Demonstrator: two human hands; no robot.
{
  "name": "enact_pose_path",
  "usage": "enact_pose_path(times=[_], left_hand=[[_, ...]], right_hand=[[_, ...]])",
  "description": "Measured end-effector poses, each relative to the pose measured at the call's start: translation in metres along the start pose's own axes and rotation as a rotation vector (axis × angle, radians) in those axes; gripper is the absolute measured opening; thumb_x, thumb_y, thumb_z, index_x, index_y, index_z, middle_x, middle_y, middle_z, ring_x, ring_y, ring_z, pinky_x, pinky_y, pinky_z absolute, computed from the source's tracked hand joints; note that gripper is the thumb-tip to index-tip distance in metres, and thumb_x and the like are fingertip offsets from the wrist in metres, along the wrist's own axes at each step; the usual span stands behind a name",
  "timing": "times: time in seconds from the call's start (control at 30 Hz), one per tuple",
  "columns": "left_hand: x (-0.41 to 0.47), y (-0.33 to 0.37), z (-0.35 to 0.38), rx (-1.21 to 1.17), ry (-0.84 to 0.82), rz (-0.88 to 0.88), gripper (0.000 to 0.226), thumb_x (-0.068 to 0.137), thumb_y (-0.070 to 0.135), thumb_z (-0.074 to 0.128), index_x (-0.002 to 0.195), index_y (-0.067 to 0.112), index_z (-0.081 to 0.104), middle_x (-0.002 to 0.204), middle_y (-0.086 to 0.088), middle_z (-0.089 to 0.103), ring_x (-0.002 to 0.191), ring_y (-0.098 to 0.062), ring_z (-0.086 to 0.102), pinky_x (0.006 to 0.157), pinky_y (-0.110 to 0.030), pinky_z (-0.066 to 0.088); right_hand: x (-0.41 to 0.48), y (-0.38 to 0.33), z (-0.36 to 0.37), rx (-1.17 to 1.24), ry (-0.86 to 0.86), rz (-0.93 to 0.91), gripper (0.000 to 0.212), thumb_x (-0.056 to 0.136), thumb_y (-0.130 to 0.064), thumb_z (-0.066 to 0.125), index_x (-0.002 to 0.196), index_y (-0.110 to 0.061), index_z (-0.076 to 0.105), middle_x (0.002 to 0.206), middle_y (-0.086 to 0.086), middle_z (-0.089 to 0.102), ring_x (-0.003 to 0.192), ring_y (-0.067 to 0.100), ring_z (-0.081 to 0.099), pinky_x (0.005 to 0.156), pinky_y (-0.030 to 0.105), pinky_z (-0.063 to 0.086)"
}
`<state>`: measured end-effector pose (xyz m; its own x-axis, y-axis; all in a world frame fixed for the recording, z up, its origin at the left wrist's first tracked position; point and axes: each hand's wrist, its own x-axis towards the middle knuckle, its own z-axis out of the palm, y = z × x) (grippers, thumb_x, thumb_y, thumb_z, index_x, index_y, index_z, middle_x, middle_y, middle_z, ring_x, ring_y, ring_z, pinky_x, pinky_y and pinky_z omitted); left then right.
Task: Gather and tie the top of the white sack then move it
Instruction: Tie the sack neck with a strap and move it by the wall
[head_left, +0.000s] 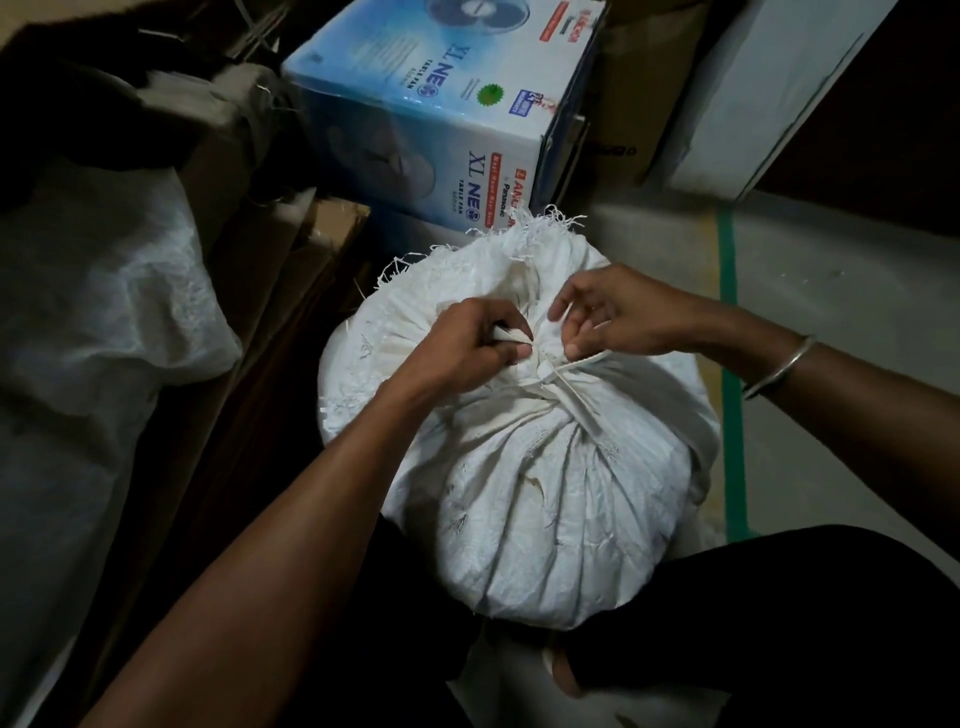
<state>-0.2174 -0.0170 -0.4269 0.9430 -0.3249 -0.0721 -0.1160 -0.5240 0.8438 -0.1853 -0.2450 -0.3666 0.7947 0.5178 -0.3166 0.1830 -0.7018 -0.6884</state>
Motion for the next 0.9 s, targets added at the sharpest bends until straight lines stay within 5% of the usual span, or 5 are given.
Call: enact_pose_path(times=[0.2, 0.47, 0.63, 0.8, 0.9], left_hand=[[0.0, 0.0, 0.001, 0.193, -0.027, -0.028, 0.028, 0.075, 0.046, 0.077, 0.096, 0.029, 0.069, 0.098, 0.004, 0.062, 0.087, -0.014, 0.054, 0.085, -0.038, 0.041], [-0.002, -0.007, 0.003, 0.095, 0.002, -0.038, 0.031, 0.062, 0.005, 0.083, 0.088, 0.02, 0.074, 0.084, 0.004, 0.07, 0.06, 0.003, 0.059, 0.061, -0.022, 0.052], [-0.007, -0.016, 0.006, 0.054, 0.116, 0.056, 0.028, 0.061, -0.002, 0.087, 0.084, 0.011, 0.077, 0.073, 0.005, 0.072, 0.061, 0.003, 0.062, 0.058, -0.017, 0.048], [-0.014, -0.007, 0.018, 0.014, 0.335, 0.088, 0.036, 0.06, 0.0, 0.082, 0.093, 0.009, 0.07, 0.081, 0.006, 0.064, 0.074, -0.001, 0.056, 0.064, -0.024, 0.038], [-0.022, -0.002, 0.026, 0.443, 0.522, 0.212, 0.034, 0.063, 0.015, 0.075, 0.095, 0.013, 0.064, 0.101, -0.007, 0.056, 0.098, -0.024, 0.047, 0.079, -0.034, 0.033]], right_hand=[[0.0, 0.0, 0.019, -0.354, 0.033, -0.082, 0.006, 0.081, -0.023, 0.081, 0.084, -0.023, 0.077, 0.081, -0.013, 0.074, 0.082, 0.0, 0.066, 0.072, 0.019, 0.046], [-0.008, 0.002, 0.048, -0.367, 0.149, -0.087, 0.007, 0.078, -0.026, 0.084, 0.082, -0.027, 0.078, 0.066, -0.02, 0.059, 0.066, -0.008, 0.056, 0.064, 0.019, 0.039], [-0.005, -0.007, 0.071, -0.481, 0.225, -0.096, 0.007, 0.081, -0.031, 0.081, 0.086, -0.027, 0.077, 0.069, -0.019, 0.046, 0.082, 0.009, 0.05, 0.077, 0.033, 0.048], [-0.004, 0.0, 0.066, -0.28, 0.313, -0.014, 0.006, 0.077, -0.026, 0.083, 0.079, -0.027, 0.078, 0.072, -0.014, 0.071, 0.075, 0.002, 0.067, 0.072, 0.028, 0.053], [-0.002, 0.007, 0.067, -0.157, 0.336, 0.012, 0.009, 0.077, -0.022, 0.083, 0.075, -0.027, 0.077, 0.067, -0.017, 0.07, 0.07, -0.005, 0.065, 0.069, 0.025, 0.052]])
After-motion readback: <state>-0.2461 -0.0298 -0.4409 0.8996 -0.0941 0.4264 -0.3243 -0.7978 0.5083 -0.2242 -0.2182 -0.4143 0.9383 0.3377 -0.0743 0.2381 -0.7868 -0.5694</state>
